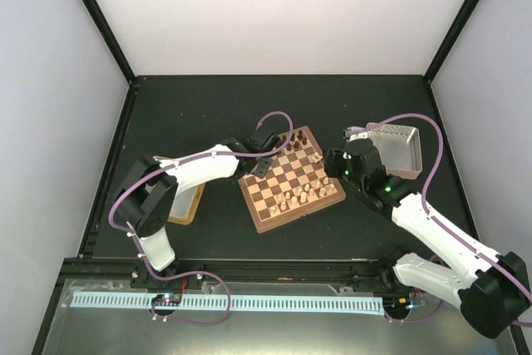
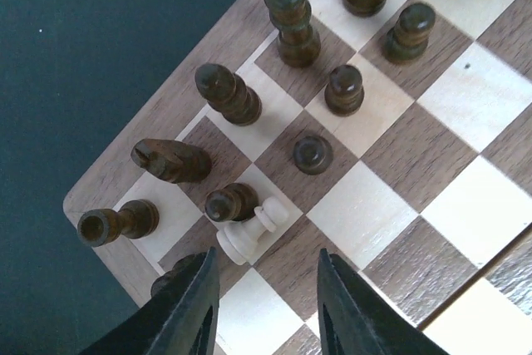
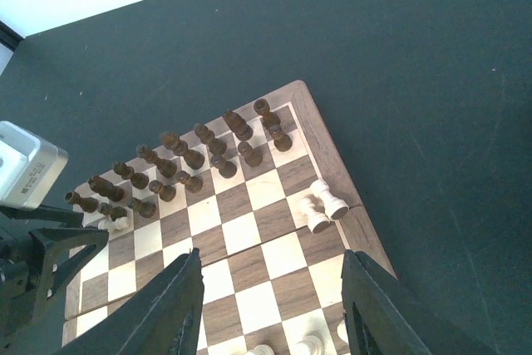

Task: Set up the chess pieces on the board
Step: Pick up the chess piece from the chessboard.

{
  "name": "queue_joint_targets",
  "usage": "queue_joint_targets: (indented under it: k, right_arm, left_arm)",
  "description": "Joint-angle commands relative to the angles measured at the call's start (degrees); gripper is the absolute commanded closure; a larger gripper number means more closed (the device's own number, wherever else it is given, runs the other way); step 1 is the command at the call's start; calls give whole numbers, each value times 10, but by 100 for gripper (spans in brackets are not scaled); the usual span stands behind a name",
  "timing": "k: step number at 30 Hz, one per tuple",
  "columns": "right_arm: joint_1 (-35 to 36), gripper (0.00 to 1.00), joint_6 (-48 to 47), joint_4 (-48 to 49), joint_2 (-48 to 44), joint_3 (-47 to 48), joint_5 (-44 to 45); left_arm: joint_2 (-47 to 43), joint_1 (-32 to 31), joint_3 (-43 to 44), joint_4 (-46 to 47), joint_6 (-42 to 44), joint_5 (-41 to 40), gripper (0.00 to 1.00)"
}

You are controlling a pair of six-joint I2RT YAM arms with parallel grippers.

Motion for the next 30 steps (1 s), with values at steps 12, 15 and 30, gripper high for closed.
queue_joint_targets:
  k: [12, 15, 30]
  right_arm:
    - [-4, 53, 2, -3, -13, -4, 20]
    - [-4, 53, 4, -3, -13, -5, 21]
    - [-5, 53, 7, -7, -16, -7, 25]
  left_arm:
    - [42, 14, 41, -25, 10, -24, 69]
    - [49, 13, 44, -27, 12, -22, 69]
    - [69, 14, 51, -22, 26, -18, 68]
